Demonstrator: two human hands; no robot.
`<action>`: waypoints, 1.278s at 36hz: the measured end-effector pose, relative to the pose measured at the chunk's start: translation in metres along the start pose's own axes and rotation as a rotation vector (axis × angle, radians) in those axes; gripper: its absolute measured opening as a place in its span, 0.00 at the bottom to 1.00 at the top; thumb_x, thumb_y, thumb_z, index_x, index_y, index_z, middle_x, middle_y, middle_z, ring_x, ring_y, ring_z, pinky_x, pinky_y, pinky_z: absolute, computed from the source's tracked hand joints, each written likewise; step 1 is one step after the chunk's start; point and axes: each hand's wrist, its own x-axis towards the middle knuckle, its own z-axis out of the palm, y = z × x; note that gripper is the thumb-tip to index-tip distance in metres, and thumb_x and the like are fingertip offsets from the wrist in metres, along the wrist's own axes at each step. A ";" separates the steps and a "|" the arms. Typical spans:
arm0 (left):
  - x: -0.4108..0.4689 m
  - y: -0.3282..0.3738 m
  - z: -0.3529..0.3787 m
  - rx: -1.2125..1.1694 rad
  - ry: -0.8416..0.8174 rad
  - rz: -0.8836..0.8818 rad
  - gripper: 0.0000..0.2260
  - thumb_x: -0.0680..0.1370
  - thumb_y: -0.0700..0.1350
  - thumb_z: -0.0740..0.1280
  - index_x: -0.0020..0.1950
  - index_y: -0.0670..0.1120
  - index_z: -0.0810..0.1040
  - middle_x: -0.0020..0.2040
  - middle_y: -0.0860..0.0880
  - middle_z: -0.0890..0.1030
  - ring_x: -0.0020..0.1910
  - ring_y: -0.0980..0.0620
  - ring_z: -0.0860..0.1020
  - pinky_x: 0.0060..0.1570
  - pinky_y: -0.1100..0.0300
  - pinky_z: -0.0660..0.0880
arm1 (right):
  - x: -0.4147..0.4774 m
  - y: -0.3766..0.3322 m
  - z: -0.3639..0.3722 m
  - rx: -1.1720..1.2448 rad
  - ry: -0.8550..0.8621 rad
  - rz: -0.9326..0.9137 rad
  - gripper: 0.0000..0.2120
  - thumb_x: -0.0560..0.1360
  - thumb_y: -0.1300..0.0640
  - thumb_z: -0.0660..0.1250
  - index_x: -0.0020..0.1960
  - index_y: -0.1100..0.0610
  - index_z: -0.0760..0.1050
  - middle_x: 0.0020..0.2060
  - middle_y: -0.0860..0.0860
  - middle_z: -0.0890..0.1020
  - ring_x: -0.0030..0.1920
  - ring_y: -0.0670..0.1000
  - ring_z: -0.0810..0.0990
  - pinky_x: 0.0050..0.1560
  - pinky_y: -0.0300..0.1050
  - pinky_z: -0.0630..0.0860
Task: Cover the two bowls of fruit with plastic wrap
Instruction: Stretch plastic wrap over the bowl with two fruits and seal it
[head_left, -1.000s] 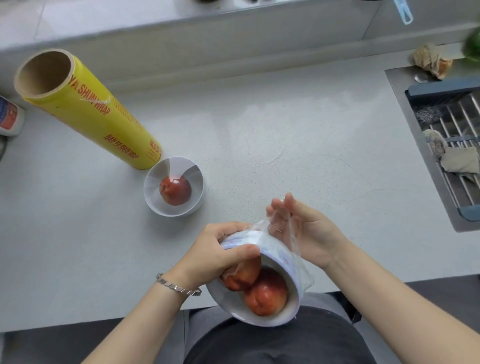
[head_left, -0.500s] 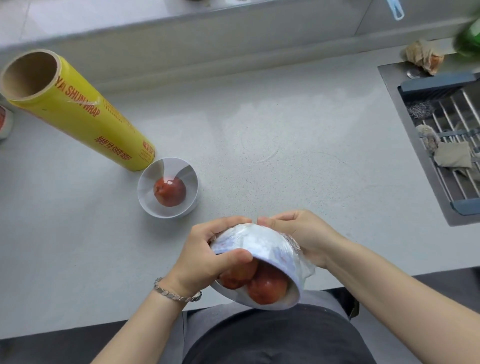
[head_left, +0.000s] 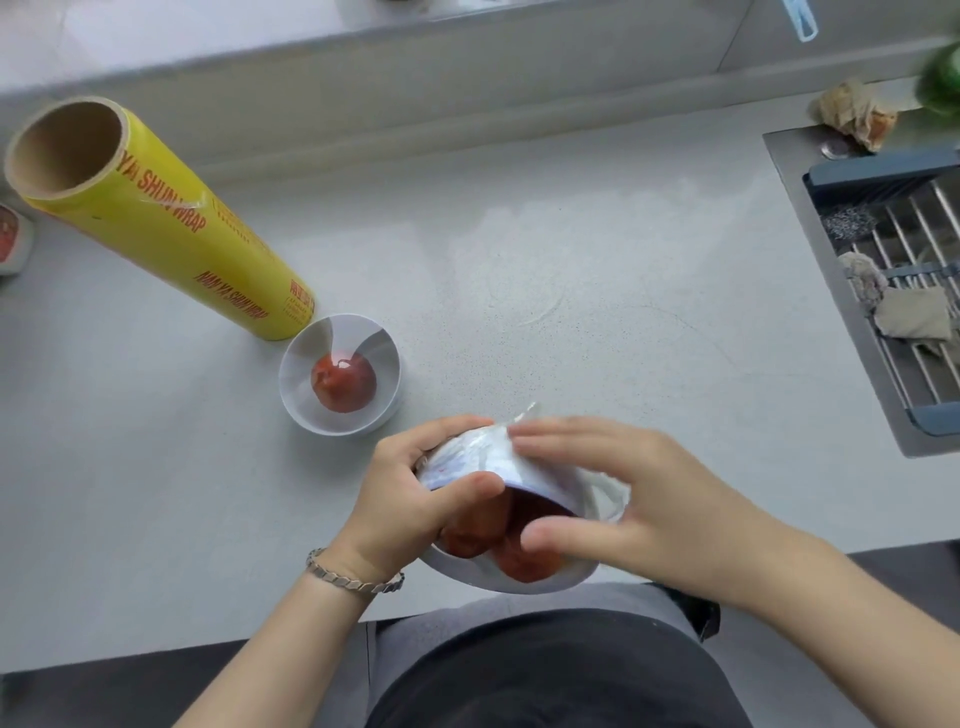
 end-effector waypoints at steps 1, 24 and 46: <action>0.000 0.001 0.001 0.001 0.000 0.001 0.19 0.58 0.56 0.72 0.47 0.53 0.81 0.43 0.56 0.85 0.45 0.56 0.81 0.47 0.64 0.76 | 0.001 0.003 0.004 -0.040 -0.027 0.014 0.34 0.63 0.36 0.67 0.66 0.48 0.72 0.61 0.33 0.70 0.64 0.31 0.66 0.63 0.23 0.59; 0.003 -0.006 0.011 -0.268 0.257 -0.019 0.34 0.57 0.71 0.71 0.46 0.44 0.81 0.40 0.52 0.84 0.42 0.55 0.81 0.44 0.64 0.76 | 0.007 0.044 0.013 0.785 -0.087 0.333 0.28 0.59 0.50 0.73 0.58 0.54 0.76 0.53 0.53 0.83 0.55 0.51 0.81 0.54 0.42 0.77; 0.009 -0.003 0.017 0.028 0.000 -0.218 0.25 0.58 0.65 0.66 0.46 0.50 0.83 0.42 0.53 0.85 0.41 0.62 0.80 0.43 0.68 0.74 | 0.010 0.046 0.021 0.805 0.042 0.339 0.17 0.58 0.49 0.73 0.46 0.52 0.83 0.43 0.50 0.85 0.46 0.48 0.82 0.47 0.38 0.78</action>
